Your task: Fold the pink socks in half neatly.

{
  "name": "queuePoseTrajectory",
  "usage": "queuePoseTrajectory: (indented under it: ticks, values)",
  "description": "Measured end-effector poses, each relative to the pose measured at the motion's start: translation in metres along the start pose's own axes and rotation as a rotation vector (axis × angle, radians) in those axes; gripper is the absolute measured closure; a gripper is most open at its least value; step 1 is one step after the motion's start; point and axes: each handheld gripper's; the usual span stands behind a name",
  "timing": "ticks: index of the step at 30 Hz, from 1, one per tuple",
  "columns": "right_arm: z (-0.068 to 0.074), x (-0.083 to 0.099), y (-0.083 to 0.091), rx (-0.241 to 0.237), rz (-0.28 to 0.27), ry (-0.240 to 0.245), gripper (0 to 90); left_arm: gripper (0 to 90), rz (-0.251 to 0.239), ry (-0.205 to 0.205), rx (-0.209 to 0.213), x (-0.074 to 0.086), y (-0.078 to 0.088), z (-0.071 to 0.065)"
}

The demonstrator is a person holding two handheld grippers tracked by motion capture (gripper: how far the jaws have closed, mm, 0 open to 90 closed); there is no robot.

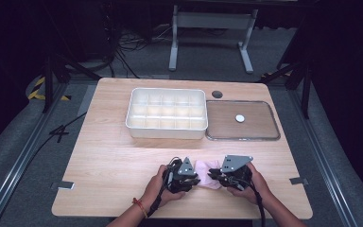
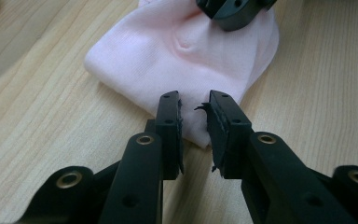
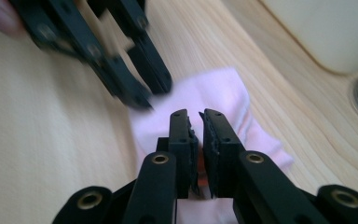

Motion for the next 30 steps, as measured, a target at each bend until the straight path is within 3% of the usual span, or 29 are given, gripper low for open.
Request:
queuePoseTrajectory:
  ticks: [5,13,15,21,26,28,30]
  values:
    - [-0.005,0.009,-0.007,-0.002,0.053,-0.009,83.3,72.7,0.000,-0.001,-0.010,0.000,0.000,0.000]
    - [-0.008,0.013,-0.010,-0.020,0.050,-0.032,83.5,50.8,-0.024,0.109,-0.030,0.006,0.003,0.008]
    - [-0.009,0.014,-0.010,-0.034,0.043,-0.044,83.6,44.8,-0.037,0.157,-0.044,0.007,0.002,0.009]
    - [-0.011,0.015,-0.010,-0.043,0.032,-0.051,83.5,34.5,-0.035,0.168,-0.087,0.002,-0.004,0.007]
    - [-0.009,0.015,-0.010,-0.035,0.033,-0.032,83.5,35.9,-0.021,0.157,-0.089,-0.004,-0.009,0.006]
    - [-0.008,0.015,-0.010,-0.027,0.032,-0.030,83.5,41.3,-0.025,0.165,-0.066,-0.005,-0.009,0.007]
    - [-0.008,0.015,-0.010,-0.026,0.029,-0.032,83.5,52.2,-0.026,0.175,-0.033,-0.006,-0.010,0.008]
Point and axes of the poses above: each handheld gripper's, and its own axes: y roughly backward along the jaws, x roughly out of its underside, z roughly to its left, and after that the axes turned 1 degree about -y, right-handed
